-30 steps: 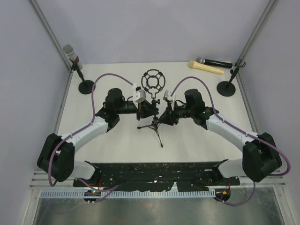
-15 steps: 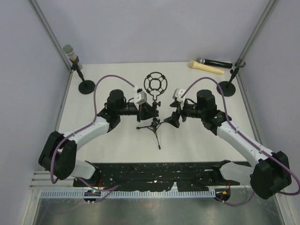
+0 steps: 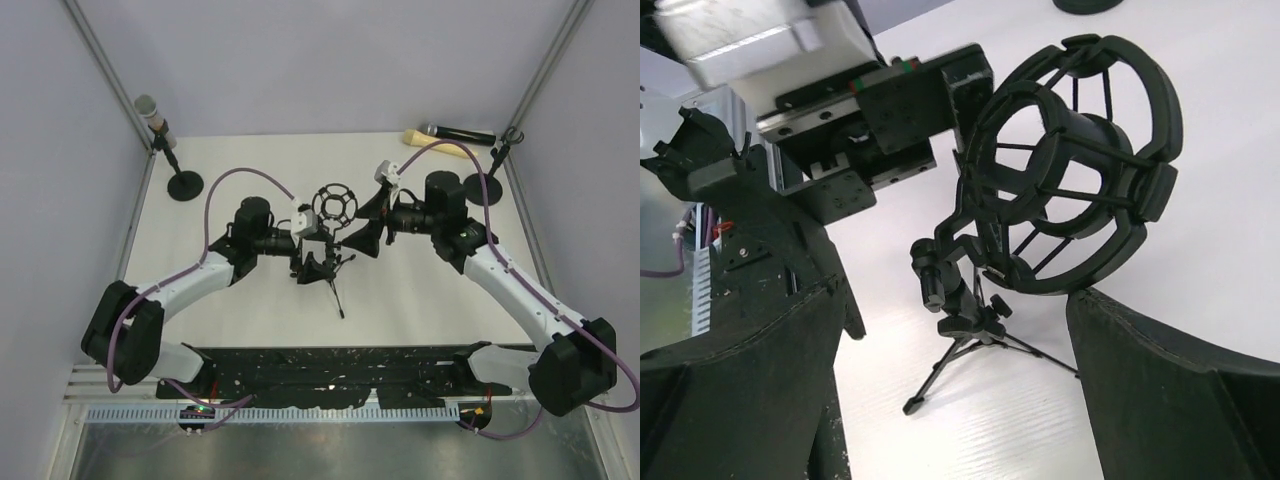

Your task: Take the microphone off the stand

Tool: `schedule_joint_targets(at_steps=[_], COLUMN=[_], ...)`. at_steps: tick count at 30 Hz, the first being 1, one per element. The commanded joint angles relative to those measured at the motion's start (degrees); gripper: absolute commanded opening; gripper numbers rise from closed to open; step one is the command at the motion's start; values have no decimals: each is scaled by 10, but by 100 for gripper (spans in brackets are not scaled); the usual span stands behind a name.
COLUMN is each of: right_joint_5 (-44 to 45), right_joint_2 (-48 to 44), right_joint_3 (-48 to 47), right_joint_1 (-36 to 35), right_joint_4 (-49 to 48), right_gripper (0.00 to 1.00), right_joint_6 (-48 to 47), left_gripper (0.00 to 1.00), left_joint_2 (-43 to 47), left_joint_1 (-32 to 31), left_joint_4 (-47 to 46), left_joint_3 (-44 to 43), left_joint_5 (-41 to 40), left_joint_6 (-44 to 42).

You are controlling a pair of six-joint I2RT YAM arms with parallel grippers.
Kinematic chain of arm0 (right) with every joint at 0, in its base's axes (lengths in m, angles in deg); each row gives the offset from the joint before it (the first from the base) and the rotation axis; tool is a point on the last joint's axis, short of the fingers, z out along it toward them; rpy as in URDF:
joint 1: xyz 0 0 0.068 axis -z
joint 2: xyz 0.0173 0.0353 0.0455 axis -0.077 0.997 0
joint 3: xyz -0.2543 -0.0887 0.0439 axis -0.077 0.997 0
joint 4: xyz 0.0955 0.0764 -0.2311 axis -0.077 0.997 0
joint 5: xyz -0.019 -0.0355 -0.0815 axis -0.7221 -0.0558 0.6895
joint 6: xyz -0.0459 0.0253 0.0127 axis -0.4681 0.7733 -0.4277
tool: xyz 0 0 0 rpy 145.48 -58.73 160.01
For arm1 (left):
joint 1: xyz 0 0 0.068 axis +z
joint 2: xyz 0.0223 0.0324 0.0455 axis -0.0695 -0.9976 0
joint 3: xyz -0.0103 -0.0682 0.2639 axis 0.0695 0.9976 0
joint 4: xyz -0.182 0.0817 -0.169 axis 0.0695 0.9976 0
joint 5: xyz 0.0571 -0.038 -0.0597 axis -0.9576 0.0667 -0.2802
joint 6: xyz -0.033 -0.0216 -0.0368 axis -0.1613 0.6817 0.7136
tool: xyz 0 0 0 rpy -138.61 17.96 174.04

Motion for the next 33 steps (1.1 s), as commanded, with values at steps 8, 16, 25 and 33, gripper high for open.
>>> schedule_joint_targets(at_steps=[8,16,25,33], right_joint_5=[36,106,215,208], right_joint_2=[9,31,85,113], right_joint_3=[76,112,100,96], right_joint_1=[-9,-70,-115,-122], right_joint_4=[-27,-97,-165,-211], right_gripper=[96,100,100,61], right_joint_6=[-85,-115,-116,-102], left_gripper=[100,100,100,100], left_joint_2=[72,95,190,251], left_joint_1=[23,115,213,259], left_joint_4=[232,278,288,292], left_joint_3=[-34,-14,43,76], left_joint_5=[-20,7,26,28], left_joint_6=[-176,-174,-184,-190])
